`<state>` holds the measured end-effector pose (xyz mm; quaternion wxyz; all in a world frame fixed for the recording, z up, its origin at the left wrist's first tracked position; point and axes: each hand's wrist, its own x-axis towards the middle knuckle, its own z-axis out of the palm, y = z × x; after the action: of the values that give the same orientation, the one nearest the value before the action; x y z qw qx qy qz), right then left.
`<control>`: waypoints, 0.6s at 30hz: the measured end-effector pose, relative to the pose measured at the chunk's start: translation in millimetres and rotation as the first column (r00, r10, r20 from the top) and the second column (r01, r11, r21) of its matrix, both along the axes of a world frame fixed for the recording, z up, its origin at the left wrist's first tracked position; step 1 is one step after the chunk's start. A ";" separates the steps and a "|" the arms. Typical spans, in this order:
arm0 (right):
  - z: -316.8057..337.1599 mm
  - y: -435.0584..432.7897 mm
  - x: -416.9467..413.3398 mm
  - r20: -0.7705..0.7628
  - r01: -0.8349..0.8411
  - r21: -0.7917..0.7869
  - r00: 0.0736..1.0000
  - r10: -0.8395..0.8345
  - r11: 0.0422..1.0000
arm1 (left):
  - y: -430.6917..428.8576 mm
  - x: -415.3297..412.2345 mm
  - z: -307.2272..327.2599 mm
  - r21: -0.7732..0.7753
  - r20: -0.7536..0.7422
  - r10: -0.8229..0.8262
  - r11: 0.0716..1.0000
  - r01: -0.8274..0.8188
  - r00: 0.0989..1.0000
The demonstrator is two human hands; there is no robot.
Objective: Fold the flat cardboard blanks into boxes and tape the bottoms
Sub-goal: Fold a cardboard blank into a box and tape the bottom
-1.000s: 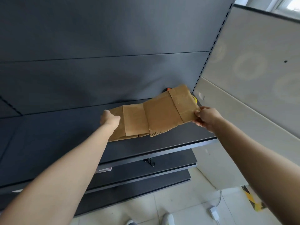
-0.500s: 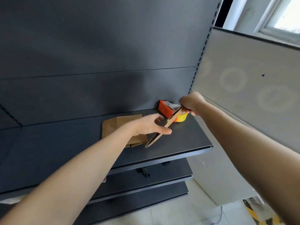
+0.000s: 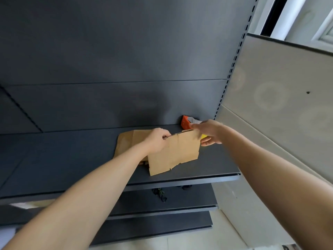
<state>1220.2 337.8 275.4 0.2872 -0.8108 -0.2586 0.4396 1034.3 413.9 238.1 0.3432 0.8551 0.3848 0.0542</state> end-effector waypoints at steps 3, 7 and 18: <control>-4.5 2.5 -2.4 -0.018 -0.021 -0.012 1.000 0.021 1.000 | -4.2 3.6 6.0 0.064 0.003 0.026 0.998 -0.026 1.000; -11.7 5.3 -3.8 0.018 -0.006 -0.007 1.000 0.006 1.000 | -4.6 0.2 8.4 0.108 -0.074 0.107 0.989 -0.098 0.992; -7.1 19.5 -10.1 -0.073 0.120 -0.025 0.990 -0.122 0.992 | 23.4 -21.2 12.1 -0.417 0.015 0.360 0.850 -0.321 0.933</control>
<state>1210.1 357.3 268.3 0.3144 -0.8110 -0.1936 0.4538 1013.1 437.3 250.2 0.5160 0.6794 0.5166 0.0723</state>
